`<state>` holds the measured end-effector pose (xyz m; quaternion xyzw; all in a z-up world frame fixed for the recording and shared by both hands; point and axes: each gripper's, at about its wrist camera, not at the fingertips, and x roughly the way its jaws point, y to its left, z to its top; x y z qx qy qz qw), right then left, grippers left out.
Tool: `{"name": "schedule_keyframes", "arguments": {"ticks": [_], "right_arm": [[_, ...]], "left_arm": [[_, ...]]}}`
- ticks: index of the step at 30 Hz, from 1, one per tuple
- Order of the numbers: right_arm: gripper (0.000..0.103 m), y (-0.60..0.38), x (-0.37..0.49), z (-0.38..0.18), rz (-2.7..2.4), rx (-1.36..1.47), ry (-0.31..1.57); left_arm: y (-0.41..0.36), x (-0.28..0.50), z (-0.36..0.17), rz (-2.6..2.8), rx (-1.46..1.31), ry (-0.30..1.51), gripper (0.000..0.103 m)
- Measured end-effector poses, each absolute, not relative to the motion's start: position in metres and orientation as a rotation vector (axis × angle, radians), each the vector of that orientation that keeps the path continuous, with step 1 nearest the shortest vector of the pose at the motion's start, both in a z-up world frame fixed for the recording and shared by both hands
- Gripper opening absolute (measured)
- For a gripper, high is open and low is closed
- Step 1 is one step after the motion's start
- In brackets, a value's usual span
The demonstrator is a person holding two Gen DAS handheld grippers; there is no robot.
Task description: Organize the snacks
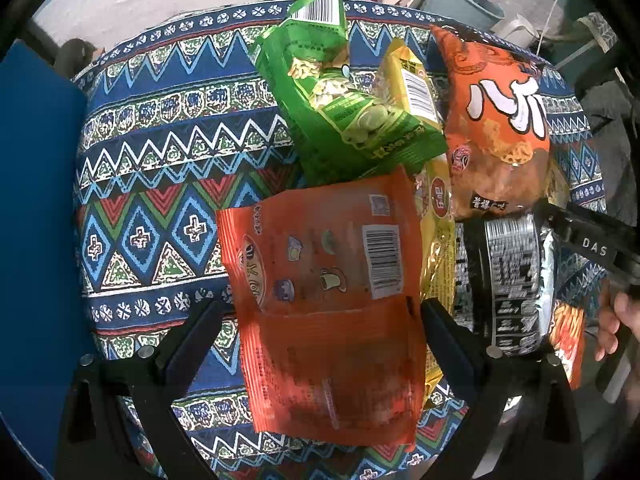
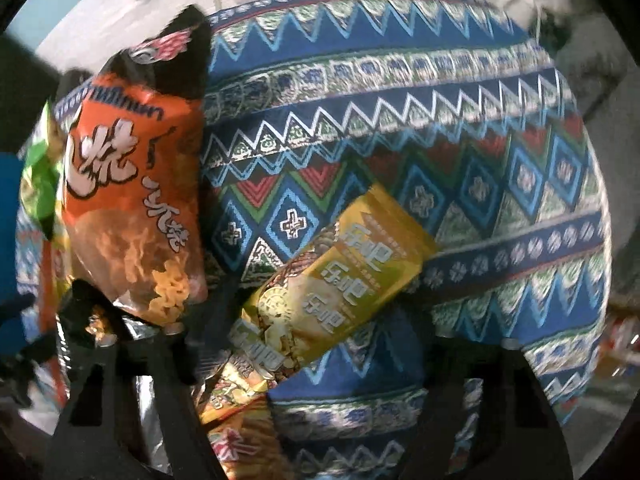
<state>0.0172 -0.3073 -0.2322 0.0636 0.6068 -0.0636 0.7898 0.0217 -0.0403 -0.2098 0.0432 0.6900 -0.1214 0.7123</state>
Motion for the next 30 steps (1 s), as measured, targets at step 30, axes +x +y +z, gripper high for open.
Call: {"name": "schedule_keyframes", "arguments": {"ticks": [30], "right_arm": [[0.069,-0.326,0.017,-0.234,-0.187,0.011,1.336]], "left_arm": [[-0.039,0.039,-0.249,-0.181,0.334,1.561,0.101]]}}
